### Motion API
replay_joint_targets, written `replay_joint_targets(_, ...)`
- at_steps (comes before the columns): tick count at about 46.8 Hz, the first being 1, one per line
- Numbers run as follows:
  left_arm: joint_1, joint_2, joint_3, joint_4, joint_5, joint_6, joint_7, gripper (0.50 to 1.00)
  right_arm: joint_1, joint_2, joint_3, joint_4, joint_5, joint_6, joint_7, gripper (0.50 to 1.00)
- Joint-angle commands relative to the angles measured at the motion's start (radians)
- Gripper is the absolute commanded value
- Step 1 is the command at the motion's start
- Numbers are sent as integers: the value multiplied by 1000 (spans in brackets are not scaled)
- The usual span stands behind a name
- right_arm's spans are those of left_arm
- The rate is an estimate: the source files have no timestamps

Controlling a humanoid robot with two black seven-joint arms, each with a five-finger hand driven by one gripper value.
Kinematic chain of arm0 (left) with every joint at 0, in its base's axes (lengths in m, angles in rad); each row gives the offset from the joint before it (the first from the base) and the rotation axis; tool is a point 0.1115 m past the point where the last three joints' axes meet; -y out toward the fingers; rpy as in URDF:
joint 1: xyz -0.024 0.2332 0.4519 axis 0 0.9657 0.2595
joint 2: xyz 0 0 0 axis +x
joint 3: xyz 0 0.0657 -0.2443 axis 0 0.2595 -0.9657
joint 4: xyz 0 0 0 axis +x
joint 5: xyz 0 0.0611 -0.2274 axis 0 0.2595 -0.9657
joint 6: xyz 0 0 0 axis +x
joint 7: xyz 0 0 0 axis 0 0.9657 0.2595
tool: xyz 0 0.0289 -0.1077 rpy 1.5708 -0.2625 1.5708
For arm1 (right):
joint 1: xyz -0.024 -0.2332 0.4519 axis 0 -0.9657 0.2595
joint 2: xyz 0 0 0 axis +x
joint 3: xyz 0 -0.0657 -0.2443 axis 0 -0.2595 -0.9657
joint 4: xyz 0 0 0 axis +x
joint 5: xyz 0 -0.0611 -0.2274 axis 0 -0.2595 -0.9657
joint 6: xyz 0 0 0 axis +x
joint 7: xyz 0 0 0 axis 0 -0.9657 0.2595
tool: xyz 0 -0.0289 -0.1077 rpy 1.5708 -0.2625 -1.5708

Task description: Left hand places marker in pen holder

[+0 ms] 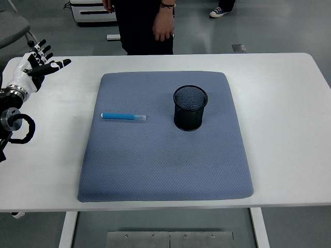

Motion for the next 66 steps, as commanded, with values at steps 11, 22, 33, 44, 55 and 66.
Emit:
replay_joint_targets(11,2,3,-5,0,5,-9,1,1000,0,0,0,0,0,0,0,1000)
replay_joint_targets(22,-9,6,-12,0,2,-12,1,1000,0,0,0,0,0,0,0,1000)
replay_joint_targets(33,-17,9,-66,-3,-5,-89,1,1000,0,0,0,0,0,0,0,1000)
replay_joint_targets(44,-21,12,-81,-15,11,-119,3,1000,0,0,0,0,0,0,0,1000)
replay_joint_targets(55,-70,20,20,-77,48,-116,4,1000,0,0,0,0,0,0,0,1000)
replay_joint_targets(66,-127,40,175,-199,48,-110,4,1000,0,0,0,0,0,0,0,1000)
